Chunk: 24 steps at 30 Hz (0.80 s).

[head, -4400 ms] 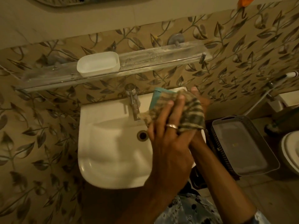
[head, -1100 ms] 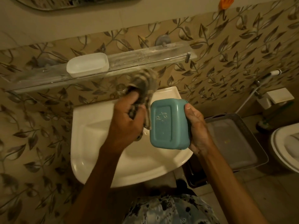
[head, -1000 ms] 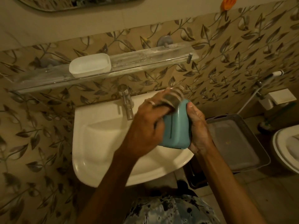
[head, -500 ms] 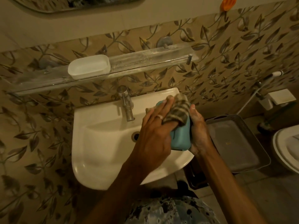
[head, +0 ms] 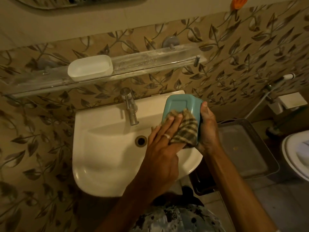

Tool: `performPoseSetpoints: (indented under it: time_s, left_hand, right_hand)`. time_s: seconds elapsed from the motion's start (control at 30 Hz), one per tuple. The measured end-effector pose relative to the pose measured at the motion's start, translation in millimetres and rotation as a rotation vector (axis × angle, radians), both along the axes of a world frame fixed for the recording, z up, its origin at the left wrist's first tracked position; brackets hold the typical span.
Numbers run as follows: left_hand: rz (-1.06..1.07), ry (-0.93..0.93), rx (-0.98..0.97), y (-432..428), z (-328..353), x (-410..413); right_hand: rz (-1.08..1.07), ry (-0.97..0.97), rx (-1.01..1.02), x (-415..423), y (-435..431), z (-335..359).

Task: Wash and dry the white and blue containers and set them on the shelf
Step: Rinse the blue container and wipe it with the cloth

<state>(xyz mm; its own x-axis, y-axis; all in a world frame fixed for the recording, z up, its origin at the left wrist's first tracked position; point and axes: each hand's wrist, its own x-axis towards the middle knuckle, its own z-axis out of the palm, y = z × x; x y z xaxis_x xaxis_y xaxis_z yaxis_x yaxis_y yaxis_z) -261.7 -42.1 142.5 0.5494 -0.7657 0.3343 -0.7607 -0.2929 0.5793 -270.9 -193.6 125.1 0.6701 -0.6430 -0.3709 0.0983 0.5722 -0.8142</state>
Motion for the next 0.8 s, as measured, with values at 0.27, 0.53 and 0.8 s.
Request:
performPoseSetpoints:
  time_s: [0.27,0.53,0.8]
  left_hand:
    - [0.150,0.230,-0.051,-20,1,46]
    - [0.154,0.305,-0.108,5,-26,12]
    - [0.029,0.026,0.009,-13,-13,15]
  right_hand:
    - [0.098,-0.021,0.012,11,12,-9]
    - [0.034,0.007,0.069,16,6,-14]
    - [0.134,-0.023,0.056,16,14,-25]
